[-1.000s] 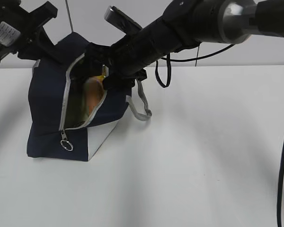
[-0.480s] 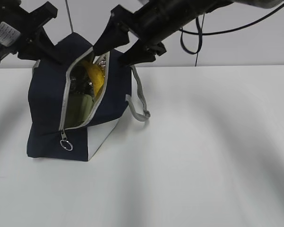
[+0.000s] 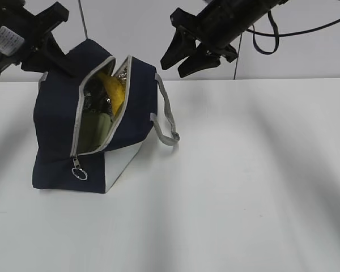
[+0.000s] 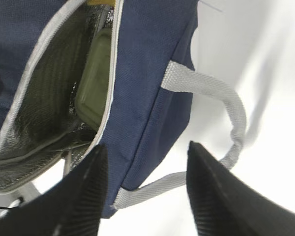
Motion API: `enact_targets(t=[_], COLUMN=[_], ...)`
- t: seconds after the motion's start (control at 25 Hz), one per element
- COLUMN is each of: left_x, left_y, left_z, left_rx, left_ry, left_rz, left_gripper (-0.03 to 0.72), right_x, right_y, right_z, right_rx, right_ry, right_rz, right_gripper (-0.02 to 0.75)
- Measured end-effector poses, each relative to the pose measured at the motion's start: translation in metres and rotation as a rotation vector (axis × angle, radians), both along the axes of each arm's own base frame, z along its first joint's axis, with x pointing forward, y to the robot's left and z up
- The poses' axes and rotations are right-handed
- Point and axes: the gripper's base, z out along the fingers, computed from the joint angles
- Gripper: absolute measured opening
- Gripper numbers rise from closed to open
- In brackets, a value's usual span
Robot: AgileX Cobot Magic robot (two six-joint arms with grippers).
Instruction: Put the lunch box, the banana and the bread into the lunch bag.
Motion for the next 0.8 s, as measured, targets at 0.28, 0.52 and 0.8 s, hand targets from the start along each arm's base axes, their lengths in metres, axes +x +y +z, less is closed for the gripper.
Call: enact_targets(t=[0.28,0.52,0.8], left_x=[0.000,0.000,0.000], left_y=[0.000,0.000,0.000], left_z=[0.000,0.000,0.000], left_rx=[0.000,0.000,0.000], left_ry=[0.001,0.001,0.002], left_rz=[0.000,0.000,-0.001], left_gripper=[-0.003,-0.003,-0.003], right_x=[0.011,0.012,0.007], right_y=[0.011,0.026,0.041], right_z=[-0.037,-0.056,-0.059], right_rx=[0.081,0.106,0.115], right_ry=[0.112,0.163,0.159], right_rz=[-0.004,0.015,0.060], right_gripper=[0.318,0.314,0.218])
